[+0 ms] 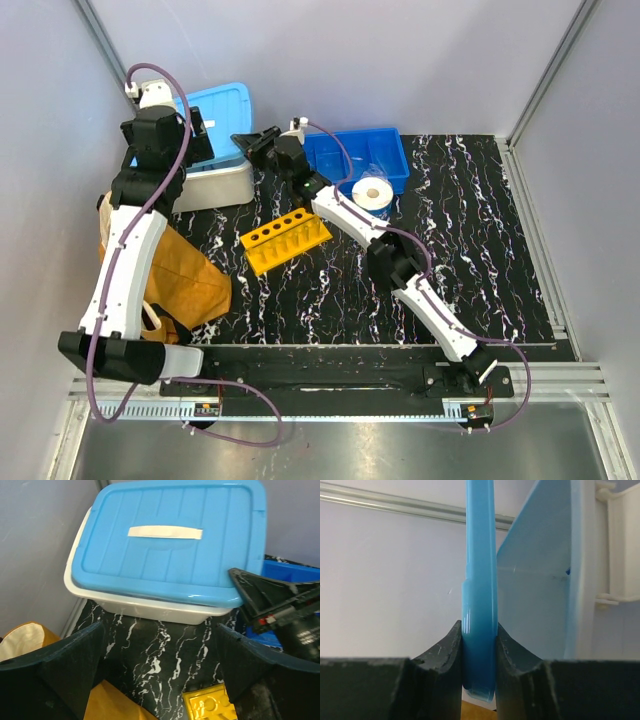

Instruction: Organize the chemistry lab equipment

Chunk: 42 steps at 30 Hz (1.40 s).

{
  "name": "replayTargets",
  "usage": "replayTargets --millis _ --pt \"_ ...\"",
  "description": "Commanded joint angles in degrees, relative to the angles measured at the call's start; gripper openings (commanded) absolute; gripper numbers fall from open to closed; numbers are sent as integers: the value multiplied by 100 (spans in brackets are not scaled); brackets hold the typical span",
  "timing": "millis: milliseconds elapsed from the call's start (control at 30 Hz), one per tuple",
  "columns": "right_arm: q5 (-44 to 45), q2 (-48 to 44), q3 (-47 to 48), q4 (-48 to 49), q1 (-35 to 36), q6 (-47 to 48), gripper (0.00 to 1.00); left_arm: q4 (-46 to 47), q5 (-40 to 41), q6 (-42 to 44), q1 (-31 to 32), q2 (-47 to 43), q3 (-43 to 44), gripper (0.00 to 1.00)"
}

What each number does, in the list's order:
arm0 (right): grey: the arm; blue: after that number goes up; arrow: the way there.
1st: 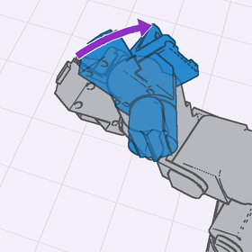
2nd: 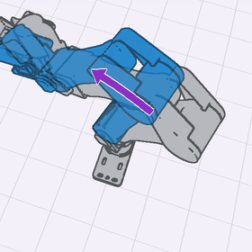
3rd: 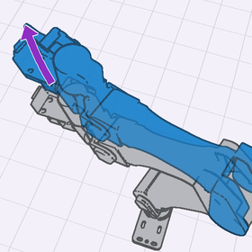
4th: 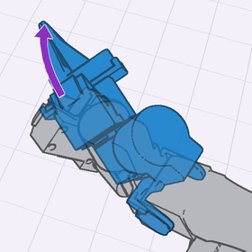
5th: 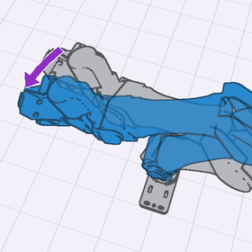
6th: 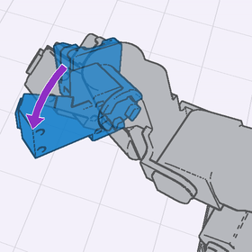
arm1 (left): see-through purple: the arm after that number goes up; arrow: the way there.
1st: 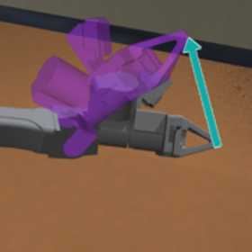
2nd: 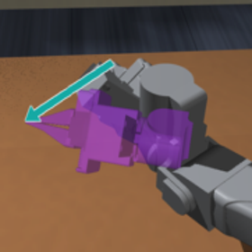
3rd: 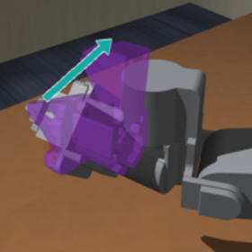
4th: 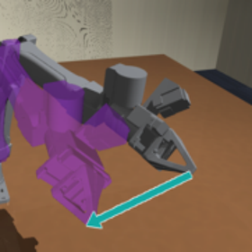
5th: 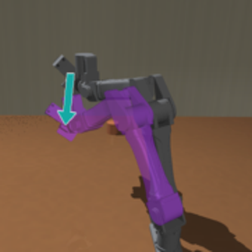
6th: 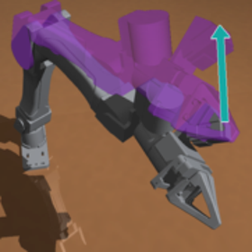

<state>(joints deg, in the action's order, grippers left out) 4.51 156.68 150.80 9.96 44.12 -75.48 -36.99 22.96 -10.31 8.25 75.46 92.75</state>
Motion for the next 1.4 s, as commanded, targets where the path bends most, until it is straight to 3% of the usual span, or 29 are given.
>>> replayTargets --millis 0,367,567,1133,1367 --pt "243 126 318 130 35 -300 8 122 174 178 -297 266 244 94" --pt "-266 143 239 59 -79 -572 9 61 130 266 -588 1242 401 89" --pt "-635 -6 187 -274 -184 -441 23 25 279 301 -649 1638 516 86" --pt "-1321 -111 116 -820 -307 -239 39 -71 559 503 -684 2842 876 77" --pt "-1348 -322 -59 -1143 -386 121 46 -71 754 486 -684 2807 859 76"
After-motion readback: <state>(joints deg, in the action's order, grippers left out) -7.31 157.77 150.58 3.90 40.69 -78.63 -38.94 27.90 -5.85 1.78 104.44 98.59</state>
